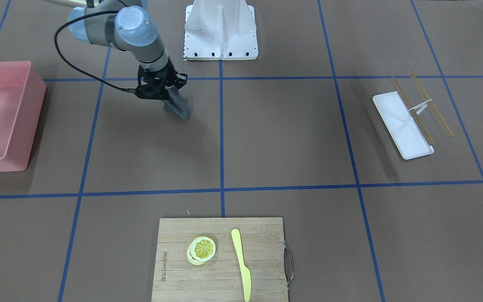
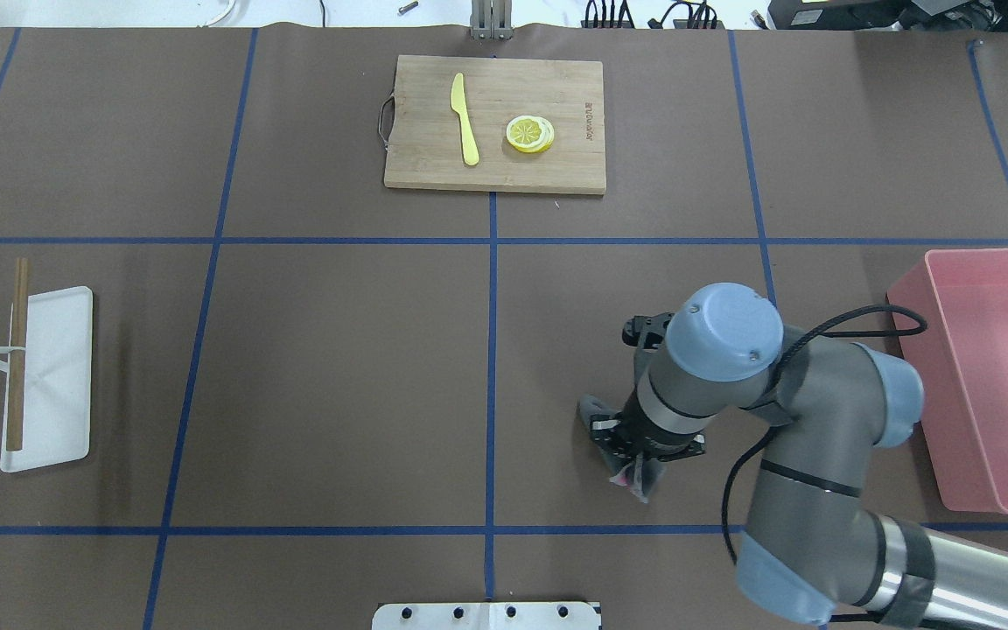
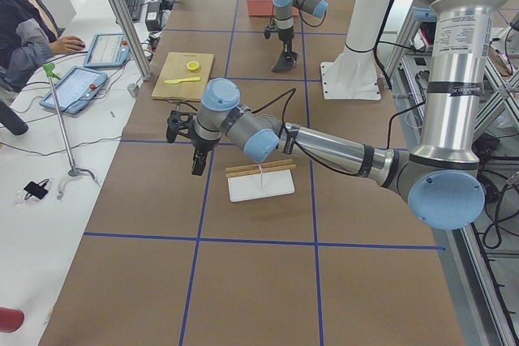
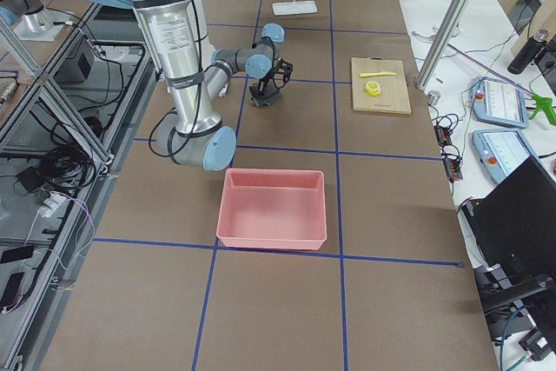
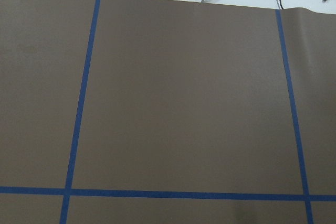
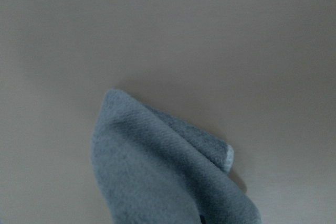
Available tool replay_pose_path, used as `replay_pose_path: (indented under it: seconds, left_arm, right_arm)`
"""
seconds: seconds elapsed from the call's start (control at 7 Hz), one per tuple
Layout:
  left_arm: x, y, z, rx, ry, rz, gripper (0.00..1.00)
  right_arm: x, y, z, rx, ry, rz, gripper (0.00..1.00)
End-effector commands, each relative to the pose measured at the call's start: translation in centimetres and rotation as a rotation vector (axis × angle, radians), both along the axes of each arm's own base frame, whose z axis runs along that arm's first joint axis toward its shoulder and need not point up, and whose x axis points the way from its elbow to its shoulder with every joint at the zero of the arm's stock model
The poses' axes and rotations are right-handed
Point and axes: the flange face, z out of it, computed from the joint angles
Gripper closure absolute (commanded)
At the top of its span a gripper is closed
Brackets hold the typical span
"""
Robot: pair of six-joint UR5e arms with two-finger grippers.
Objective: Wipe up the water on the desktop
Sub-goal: 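Lower the cloth with the right gripper and wipe the table surface, then wipe the cloth across the table toward the table center with the right gripper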
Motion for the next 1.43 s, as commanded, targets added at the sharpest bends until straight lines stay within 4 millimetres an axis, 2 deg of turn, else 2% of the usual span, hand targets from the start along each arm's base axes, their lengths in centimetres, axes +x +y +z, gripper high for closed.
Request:
replay_pose_path:
  seconds: [0.0, 0.14, 0.29, 0.43, 0.57, 0.71, 0.86, 1.0, 1.14, 1.29]
  left_arm:
    - [-0.1, 0.0, -0.1, 0.004, 0.000, -0.001, 0.03]
    - [-0.3, 0.0, -0.1, 0.003, 0.001, -0.003, 0.03]
    - [-0.5, 0.0, -0.1, 0.002, 0.002, -0.007, 0.03]
    - [-0.4, 0.0, -0.1, 0.001, 0.002, -0.007, 0.03]
    - [-0.4, 0.0, -0.1, 0.002, 0.003, -0.006, 0.03]
    - [-0.5, 0.1, -0.2, 0.003, 0.006, -0.006, 0.03]
    - [-0.7, 0.0, -0.2, 0.002, 0.005, -0.010, 0.03]
    - [-0.8, 0.1, -0.1, 0.001, 0.004, -0.011, 0.03]
    - [-0.8, 0.1, -0.2, 0.003, 0.006, -0.010, 0.03]
    - [-0.8, 0.0, -0.2, 0.002, 0.006, -0.011, 0.03]
  right_arm:
    - [6.7, 0.1, 7.8, 0.026, 0.077, -0.064, 1.00]
    - [9.8, 0.2, 11.0, 0.062, 0.106, -0.108, 1.00]
    - [12.4, 0.3, 13.0, 0.073, 0.123, -0.132, 1.00]
    - [13.7, 0.0, 14.5, 0.080, 0.137, -0.154, 1.00]
    - [13.8, -0.2, 14.4, 0.099, 0.127, -0.169, 1.00]
    - [11.5, -1.1, 11.1, 0.108, 0.097, -0.152, 1.00]
    - [8.0, -1.6, 6.9, 0.082, 0.083, -0.148, 1.00]
    - [2.8, -1.0, 2.0, 0.035, 0.074, -0.123, 1.00]
    - [-2.4, 0.3, -1.3, -0.014, 0.063, -0.098, 1.00]
    - [-7.3, 0.4, -6.2, -0.043, 0.040, -0.066, 1.00]
